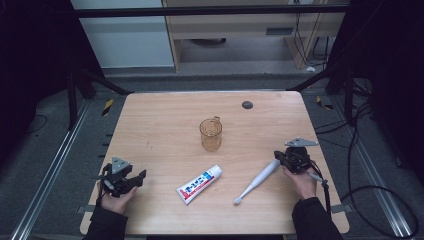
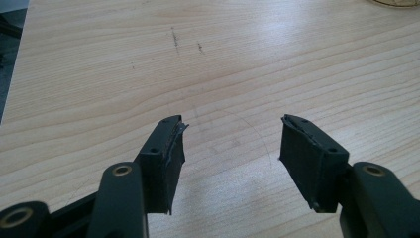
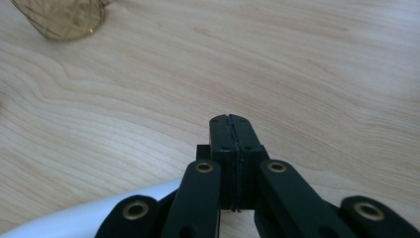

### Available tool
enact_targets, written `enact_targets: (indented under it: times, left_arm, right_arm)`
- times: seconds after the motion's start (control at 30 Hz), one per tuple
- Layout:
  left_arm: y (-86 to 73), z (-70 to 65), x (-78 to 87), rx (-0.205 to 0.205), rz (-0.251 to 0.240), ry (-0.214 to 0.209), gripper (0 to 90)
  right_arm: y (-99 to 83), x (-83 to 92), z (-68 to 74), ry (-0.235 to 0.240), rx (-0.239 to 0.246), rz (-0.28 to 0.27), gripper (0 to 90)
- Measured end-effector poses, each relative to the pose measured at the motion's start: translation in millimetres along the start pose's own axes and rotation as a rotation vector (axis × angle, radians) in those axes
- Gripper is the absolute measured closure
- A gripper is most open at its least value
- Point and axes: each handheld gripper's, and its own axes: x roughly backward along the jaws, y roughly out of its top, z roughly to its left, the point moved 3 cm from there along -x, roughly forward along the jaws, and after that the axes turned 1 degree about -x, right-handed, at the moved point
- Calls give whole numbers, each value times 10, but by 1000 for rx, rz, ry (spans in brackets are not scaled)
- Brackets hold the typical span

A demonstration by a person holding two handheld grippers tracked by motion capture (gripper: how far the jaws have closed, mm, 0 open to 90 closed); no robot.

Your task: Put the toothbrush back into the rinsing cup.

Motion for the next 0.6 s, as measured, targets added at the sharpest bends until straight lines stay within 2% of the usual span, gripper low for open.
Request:
enact_targets:
  times: [0.17,0.37,0.6]
  left_arm:
    - [0,-1,-2,0,-2,0,417]
    - [-1,-1,1,-1,-1,0,417]
    - [-2,4,1,-1,-1,-1,417]
  right_arm:
    - [-30,-77,6,-6,28,30,899]
    - [-54,-79,-17,-10,24,43,899]
    - [-82,-44,-35,-33,44,52,899]
